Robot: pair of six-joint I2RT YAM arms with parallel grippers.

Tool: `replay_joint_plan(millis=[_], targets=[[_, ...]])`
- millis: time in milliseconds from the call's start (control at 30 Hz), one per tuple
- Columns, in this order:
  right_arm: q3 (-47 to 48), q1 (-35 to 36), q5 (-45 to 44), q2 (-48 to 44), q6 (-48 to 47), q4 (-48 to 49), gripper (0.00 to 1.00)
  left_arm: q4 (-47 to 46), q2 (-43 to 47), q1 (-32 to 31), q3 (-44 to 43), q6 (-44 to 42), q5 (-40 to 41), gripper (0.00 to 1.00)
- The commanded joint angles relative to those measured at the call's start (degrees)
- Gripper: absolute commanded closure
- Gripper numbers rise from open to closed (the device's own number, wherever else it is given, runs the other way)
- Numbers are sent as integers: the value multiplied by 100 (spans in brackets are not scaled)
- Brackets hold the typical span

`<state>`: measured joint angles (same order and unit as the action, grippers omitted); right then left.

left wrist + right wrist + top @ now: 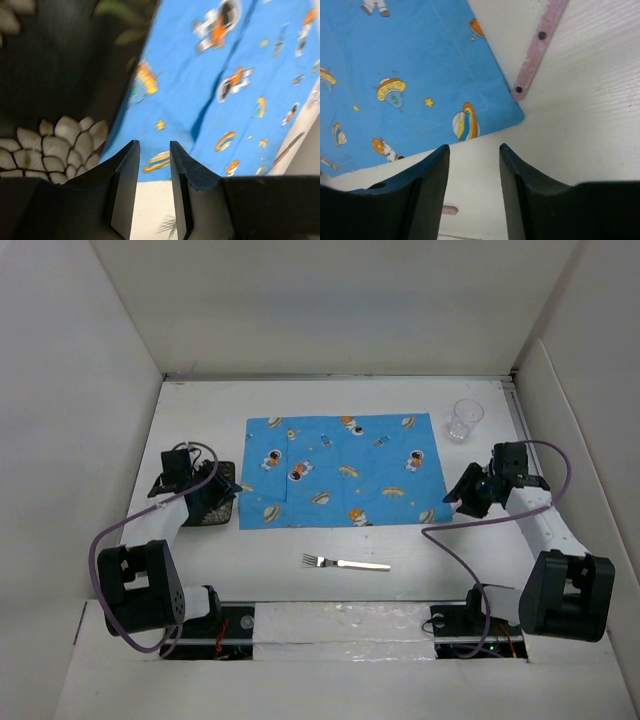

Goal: Set the dinner table for one person

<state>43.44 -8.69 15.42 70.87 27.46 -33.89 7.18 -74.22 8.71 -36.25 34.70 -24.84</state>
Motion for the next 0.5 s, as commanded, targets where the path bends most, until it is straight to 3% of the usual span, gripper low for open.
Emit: replay_joint_plan(millis=[0, 100, 167, 200, 233, 267, 400, 467], targets=[[673, 287, -82, -196, -127, -302, 48, 292, 364, -70, -829, -209, 189, 73], [1200, 499, -486, -302, -101, -487, 50, 504, 469, -300, -1436, -244, 462, 78], [1481, 902, -453, -433, -127, -260, 67, 399, 600, -361, -1735, -148, 393, 86], [1561, 1087, -391, -442, -101, -154, 84, 390, 636, -440, -1849, -113, 401, 97], [1649, 1550, -347, -338, -5, 12, 95, 389, 671, -493, -2129, -112, 445, 100], [1754, 1833, -303, -233, 39, 110, 100, 442, 672, -545, -2297, -121, 471, 100], [2377, 3310, -163, 566, 364, 908, 100, 556, 672, -546, -2922, -183, 418, 100], [2772, 4002, 126, 1223, 724, 1750, 100, 591, 672, -546, -3307, -226, 445, 100]])
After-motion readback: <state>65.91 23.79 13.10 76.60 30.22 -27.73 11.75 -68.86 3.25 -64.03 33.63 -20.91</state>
